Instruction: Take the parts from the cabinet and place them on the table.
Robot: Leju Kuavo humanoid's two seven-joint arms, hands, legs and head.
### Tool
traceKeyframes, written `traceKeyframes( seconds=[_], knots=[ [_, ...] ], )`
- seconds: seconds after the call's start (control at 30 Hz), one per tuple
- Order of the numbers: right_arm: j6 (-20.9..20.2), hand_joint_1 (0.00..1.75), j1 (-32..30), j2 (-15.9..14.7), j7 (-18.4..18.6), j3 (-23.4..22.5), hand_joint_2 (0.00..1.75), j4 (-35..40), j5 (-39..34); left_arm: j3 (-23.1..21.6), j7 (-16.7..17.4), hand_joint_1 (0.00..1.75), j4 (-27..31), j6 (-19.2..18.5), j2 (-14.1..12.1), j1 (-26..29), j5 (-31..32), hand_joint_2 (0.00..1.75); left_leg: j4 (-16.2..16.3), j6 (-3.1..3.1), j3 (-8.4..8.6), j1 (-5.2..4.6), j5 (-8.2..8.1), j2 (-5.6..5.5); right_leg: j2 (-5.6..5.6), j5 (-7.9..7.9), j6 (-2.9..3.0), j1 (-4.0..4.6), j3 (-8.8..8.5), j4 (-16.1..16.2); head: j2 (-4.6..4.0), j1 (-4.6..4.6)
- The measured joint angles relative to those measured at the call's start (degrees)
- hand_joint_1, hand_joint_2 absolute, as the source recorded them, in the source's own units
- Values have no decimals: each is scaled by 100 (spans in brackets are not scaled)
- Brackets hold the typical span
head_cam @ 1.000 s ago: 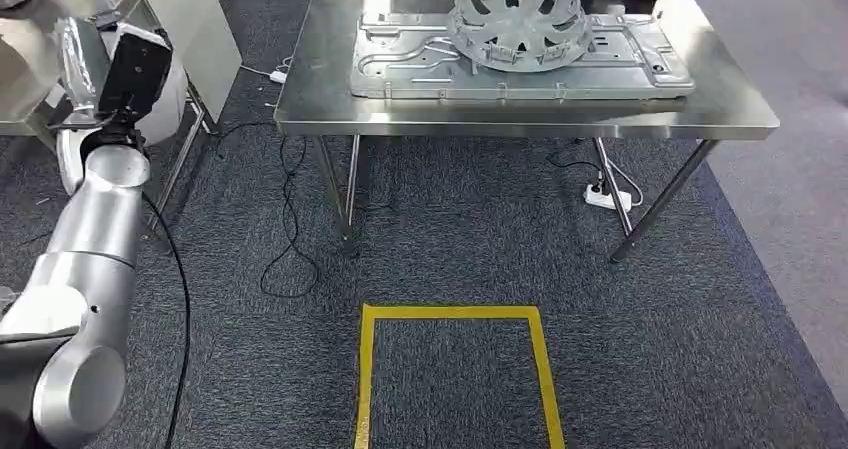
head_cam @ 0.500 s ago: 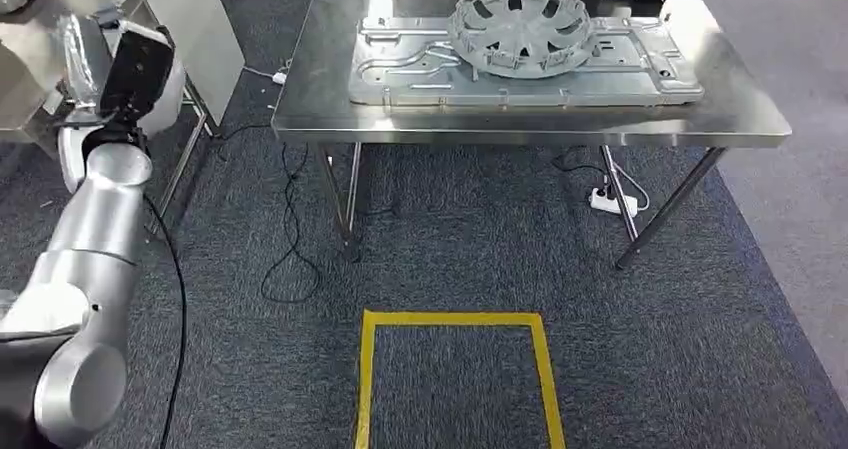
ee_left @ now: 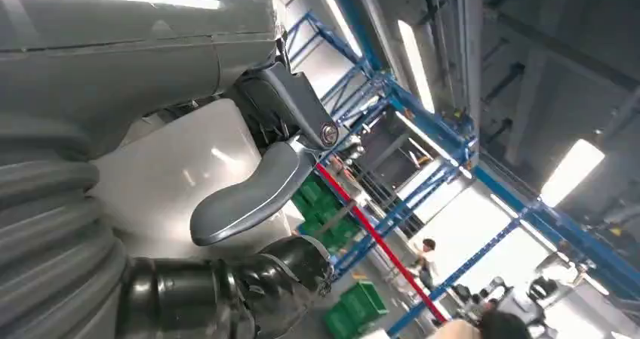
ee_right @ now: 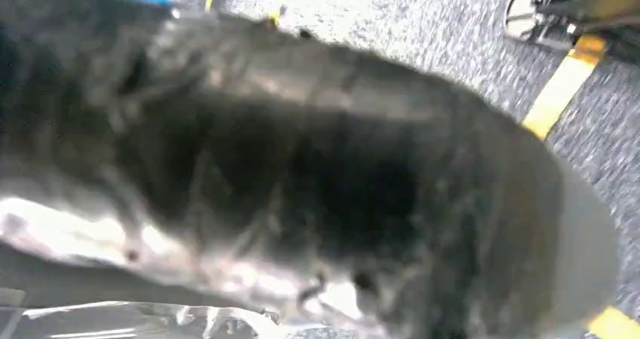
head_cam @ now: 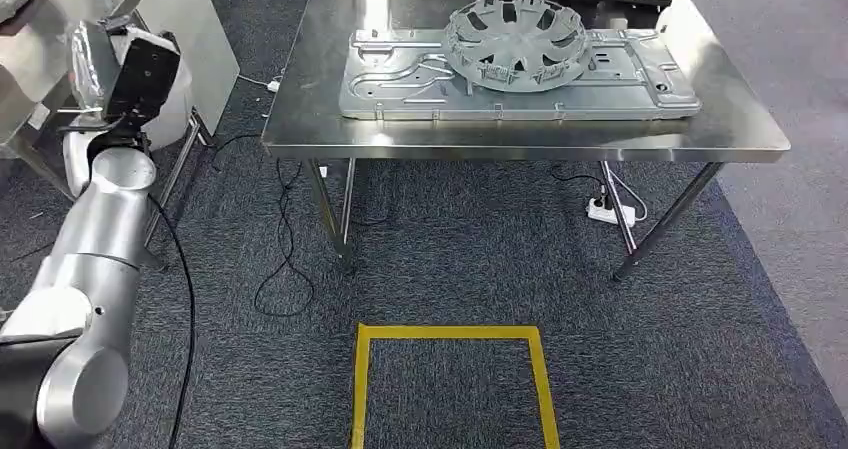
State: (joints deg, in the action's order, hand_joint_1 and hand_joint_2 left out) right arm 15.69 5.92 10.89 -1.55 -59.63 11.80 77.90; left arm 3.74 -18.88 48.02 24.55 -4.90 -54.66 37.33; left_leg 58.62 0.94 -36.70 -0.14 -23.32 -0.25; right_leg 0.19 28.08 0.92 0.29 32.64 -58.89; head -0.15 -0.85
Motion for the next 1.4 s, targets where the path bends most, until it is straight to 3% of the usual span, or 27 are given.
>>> traceKeyframes(
  seconds=[0.03,0.07,0.1,0.17,0.2,0.23,0.27,0.33,0.37,0.4,0.53,0.6,0.7,0.73,0.8,0.87,0.9,1.0,1.03,1.07,1.1,1.13,1.23,1.27,1.3,1.37,1.4],
  knots=[
    [0,0,26,0,-2,0,0,2,0,0,0,175,2,0,-2,-7,0,175,-76,20,59,56,9,-11,-8,36,-46,36,-34,3,0,-7],
    [4,0,13,-2,-2,0,0,4,0,0,-4,175,4,0,-2,-6,0,175,-123,34,131,70,11,-3,-3,70,-72,9,-18,-78,0,4],
    [4,0,8,-2,-2,0,0,4,0,0,-7,175,7,0,0,-29,0,175,-134,79,178,78,-18,5,-4,205,-103,3,126,-378,0,2],
    [4,0,3,-2,-2,0,0,4,0,0,-4,175,5,0,0,-31,0,175,-132,106,227,73,-77,12,-5,509,-150,-58,680,-1277,0,-2],
    [4,0,-3,-2,-2,0,0,4,0,0,-4,175,4,0,0,-26,0,175,-127,105,246,74,-109,11,-6,557,-173,-75,931,-1606,0,2],
    [4,0,-10,-2,0,0,0,4,0,0,-4,175,4,-2,7,-21,0,175,-116,100,269,80,-145,4,-7,488,-195,-96,1084,-1728,0,0],
    [4,0,-15,-2,-2,0,0,4,0,0,-4,175,4,-2,11,-12,0,175,-101,83,308,89,-187,-2,-10,268,-212,-122,1099,-1579,0,4],
    [4,0,-15,-9,0,0,0,4,2,0,-4,175,4,-15,13,-11,-2,175,-42,41,425,115,-315,-11,-15,-410,-233,-164,783,-663,0,2],
    [4,0,-16,-11,0,0,0,4,4,-2,-4,175,4,-17,13,-11,-2,175,-18,1,474,126,-388,-6,-20,-586,-235,-174,642,-236,0,2],
    [2,0,-20,-9,0,0,0,2,7,0,-4,175,7,-20,9,-30,-4,175,-10,-52,476,91,-429,-4,-11,-462,-224,-111,558,-248,0,9],
    [4,0,3,-11,-2,0,0,4,9,-22,2,175,11,-35,26,-41,4,175,-85,-198,549,119,-479,-17,5,-376,-34,-90,482,-123,0,2],
    [7,0,-7,-11,-2,0,0,4,11,-50,2,175,24,-33,26,-67,7,175,190,-207,464,138,-609,6,11,-342,42,-95,354,-49,0,0],
    [4,0,-4,-11,-2,2,0,4,11,-66,15,175,22,-37,26,-77,18,175,1526,-211,-341,124,-1007,3,26,-230,128,-48,233,-48,0,-2],
    [2,0,-5,-9,-2,2,0,4,11,-81,28,175,22,-39,31,-59,22,175,1731,-200,-541,124,-960,3,37,-186,135,-25,183,-49,0,-7],
    [2,0,-8,-9,-2,2,0,4,11,-92,42,175,22,-48,35,-53,22,175,1356,-134,-528,103,-512,4,52,-94,143,21,53,-49,0,-4],
    [2,0,-10,-9,-2,2,0,4,9,-94,48,175,24,-52,37,-71,22,175,381,2,-173,29,158,3,58,18,143,51,-109,-45,0,-4],
    [-4,0,-26,20,0,2,0,-4,9,-96,48,175,22,-52,44,-83,22,175,236,80,-62,-10,102,18,54,59,126,51,-122,-31,0,20],
    [-2,0,12,26,-2,2,0,-4,7,-103,61,175,24,-57,61,-135,24,175,-82,129,48,-75,11,20,35,30,43,12,-132,-53,0,4],
    [-2,0,13,35,-2,2,0,-4,7,-103,63,175,24,-57,63,-132,24,175,-131,154,114,-70,-5,20,18,14,30,8,-169,-28,0,13],
    [0,0,17,28,-2,2,0,0,7,-105,66,175,31,-57,72,-127,26,175,-229,152,241,6,5,29,16,62,15,30,-129,-94,0,6],
    [0,0,10,28,-2,2,0,0,7,-111,63,175,31,-55,87,-148,24,175,-271,161,324,7,-4,21,18,96,-31,15,-84,-265,0,31],
    [0,0,11,28,-2,2,0,0,7,-122,63,175,31,-55,94,-183,24,175,-279,190,358,11,-29,24,22,215,-67,-9,130,-603,0,24],
    [0,0,3,26,-2,2,0,0,4,-155,66,175,31,-59,114,-160,24,175,-271,164,458,20,-143,19,16,547,-159,-107,893,-1603,0,31],
    [0,0,-2,26,-2,2,0,0,2,-168,66,175,31,-63,116,-141,24,175,-258,142,507,38,-193,13,13,452,-202,-136,1001,-1598,0,28],
    [0,0,-6,26,-2,2,0,0,2,-177,66,175,31,-63,116,-129,24,175,-236,110,566,64,-254,5,11,216,-245,-169,982,-1348,0,31],
    [0,0,-10,24,-2,2,0,0,4,-190,66,175,31,-63,129,-135,24,175,-155,30,680,120,-407,8,1,-476,-313,-236,717,-451,0,31],
    [-2,0,-34,24,-4,2,0,-2,4,-195,66,175,31,-63,133,-135,24,175,-132,-30,666,126,-485,13,-2,-674,-337,-269,659,-148,0,37]
  ],
)
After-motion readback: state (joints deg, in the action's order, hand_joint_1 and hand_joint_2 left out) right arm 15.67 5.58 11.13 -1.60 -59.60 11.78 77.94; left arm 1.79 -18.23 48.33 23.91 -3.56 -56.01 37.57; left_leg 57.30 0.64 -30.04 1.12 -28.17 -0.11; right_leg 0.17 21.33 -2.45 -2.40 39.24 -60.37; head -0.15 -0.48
